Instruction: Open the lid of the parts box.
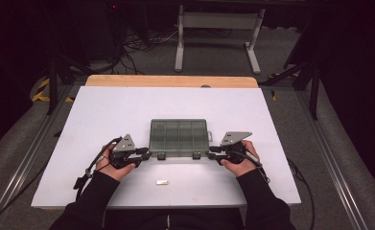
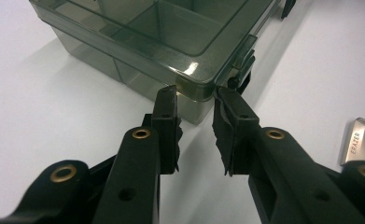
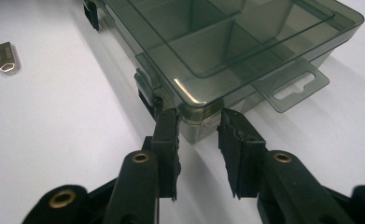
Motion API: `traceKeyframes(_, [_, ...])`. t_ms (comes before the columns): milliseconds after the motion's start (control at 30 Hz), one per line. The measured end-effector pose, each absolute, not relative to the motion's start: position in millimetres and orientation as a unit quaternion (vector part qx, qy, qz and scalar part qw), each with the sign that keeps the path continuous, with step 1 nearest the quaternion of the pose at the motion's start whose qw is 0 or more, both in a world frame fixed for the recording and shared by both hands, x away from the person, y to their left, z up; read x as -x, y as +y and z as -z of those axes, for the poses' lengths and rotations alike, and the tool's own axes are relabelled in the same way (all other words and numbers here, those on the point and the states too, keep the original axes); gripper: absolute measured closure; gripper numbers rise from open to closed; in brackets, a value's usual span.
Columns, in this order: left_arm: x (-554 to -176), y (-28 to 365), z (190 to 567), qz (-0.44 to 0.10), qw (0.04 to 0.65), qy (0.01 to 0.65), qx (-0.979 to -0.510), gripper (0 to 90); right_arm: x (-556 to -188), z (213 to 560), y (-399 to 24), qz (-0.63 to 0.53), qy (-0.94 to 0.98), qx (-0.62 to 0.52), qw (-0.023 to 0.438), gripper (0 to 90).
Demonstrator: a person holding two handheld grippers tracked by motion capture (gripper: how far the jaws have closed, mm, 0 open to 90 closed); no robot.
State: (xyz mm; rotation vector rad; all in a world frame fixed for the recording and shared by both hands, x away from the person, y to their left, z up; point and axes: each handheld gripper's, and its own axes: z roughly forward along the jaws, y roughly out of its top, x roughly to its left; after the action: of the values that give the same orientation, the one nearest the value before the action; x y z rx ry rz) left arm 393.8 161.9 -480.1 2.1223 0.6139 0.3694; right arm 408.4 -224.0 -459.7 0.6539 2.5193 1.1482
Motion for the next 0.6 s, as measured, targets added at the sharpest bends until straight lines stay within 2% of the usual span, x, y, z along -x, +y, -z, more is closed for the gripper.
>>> traceKeyframes(600, [-394.1,162.2,480.3,-0.144,0.438,0.247,-0.852,71.4,-406.8,457.6,-224.6,-0.404,0.874,-0.223,0.151,74.0])
